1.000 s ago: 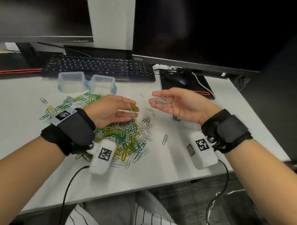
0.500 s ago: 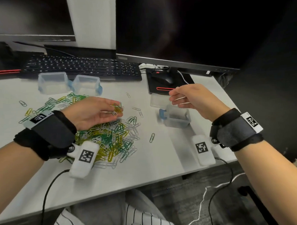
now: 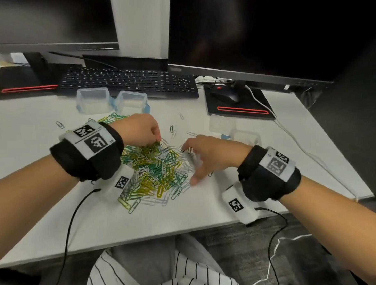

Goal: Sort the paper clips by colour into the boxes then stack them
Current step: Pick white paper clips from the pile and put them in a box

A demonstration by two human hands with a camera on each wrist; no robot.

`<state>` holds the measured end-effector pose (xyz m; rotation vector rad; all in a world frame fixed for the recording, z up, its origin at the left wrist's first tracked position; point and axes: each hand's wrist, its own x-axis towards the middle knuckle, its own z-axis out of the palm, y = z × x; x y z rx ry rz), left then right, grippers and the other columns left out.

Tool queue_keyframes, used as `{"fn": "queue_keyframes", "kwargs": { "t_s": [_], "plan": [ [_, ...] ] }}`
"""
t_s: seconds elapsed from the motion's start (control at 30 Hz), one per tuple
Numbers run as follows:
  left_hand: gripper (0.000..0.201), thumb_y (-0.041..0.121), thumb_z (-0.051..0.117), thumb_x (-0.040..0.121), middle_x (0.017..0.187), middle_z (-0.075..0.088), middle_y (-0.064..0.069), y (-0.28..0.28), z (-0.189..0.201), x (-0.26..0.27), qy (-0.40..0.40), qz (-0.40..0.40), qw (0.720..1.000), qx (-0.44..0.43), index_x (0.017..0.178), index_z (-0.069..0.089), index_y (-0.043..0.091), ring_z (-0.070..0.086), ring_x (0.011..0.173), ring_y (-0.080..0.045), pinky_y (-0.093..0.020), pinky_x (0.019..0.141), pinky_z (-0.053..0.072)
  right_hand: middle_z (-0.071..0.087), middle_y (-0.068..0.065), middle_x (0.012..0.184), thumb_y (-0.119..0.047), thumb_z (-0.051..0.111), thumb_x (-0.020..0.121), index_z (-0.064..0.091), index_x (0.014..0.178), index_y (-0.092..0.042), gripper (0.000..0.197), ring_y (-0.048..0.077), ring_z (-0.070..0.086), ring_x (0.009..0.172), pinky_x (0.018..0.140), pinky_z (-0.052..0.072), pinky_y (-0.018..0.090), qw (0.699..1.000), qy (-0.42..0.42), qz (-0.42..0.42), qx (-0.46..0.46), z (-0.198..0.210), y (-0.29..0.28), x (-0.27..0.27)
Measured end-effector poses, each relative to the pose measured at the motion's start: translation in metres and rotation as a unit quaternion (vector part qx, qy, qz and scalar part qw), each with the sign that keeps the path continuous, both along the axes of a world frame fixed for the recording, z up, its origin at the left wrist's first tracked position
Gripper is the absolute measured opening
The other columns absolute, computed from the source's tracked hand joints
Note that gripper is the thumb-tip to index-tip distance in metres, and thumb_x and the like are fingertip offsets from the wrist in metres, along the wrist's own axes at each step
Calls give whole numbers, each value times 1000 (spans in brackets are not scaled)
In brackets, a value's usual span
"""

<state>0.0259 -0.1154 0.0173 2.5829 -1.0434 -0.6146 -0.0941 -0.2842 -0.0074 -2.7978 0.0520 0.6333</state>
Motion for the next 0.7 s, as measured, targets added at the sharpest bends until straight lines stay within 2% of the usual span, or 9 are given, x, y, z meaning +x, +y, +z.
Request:
{"fn": "queue_keyframes", "kwargs": {
  "t_s": [0.07,0.17,0.27,0.37,0.5,0.6,0.7],
  "plan": [
    [22,20,59,90,113,59,0,-4,1,-3,-56,-34,997,39,112,64,17,55,101,-18,-29,83,44,42,2,120,-40,83,70,37,141,-24,86,19,47,103,89,44,33,1000,-16,14,-8,-5,5,4],
    [29,30,70,83,105,59,4,-12,-2,-11,-21,-77,996,50,109,63,20,55,93,-14,-27,78,43,44,4,111,-34,81,74,45,138,-24,74,16,42,95,78,35,27,997,-62,31,-15,-8,10,14],
    [37,37,74,79,99,59,3,-20,-12,-19,-2,-126,985,117,108,61,17,53,85,-14,-27,73,42,53,6,108,-29,80,75,57,125,-21,56,14,42,91,74,30,24,995,-92,35,-13,-9,12,21],
    [42,35,74,79,99,54,0,-24,-18,-19,-16,-139,979,146,109,55,13,49,86,-17,-27,71,38,61,7,107,-25,79,77,64,114,-16,41,15,47,87,72,34,24,992,-115,44,-15,-10,13,21],
    [34,28,74,79,92,50,3,-21,-21,-11,-20,-133,981,142,105,56,15,47,85,-16,-27,70,37,64,5,98,-16,73,81,67,103,-12,23,17,53,83,72,41,25,990,-131,46,-6,-9,12,16],
    [30,27,74,81,81,46,7,-18,-22,-8,-22,-126,982,136,103,59,13,45,79,-15,-27,63,35,62,3,93,-8,64,83,66,101,-10,18,15,50,81,67,35,21,991,-127,47,-19,-10,10,18],
    [31,27,74,81,79,46,9,-16,-22,-6,-14,-116,985,125,104,60,12,45,78,-14,-26,63,36,60,2,91,-8,64,81,66,98,-8,17,14,48,80,63,35,22,992,-114,34,-31,-11,7,22]
  ]
}}
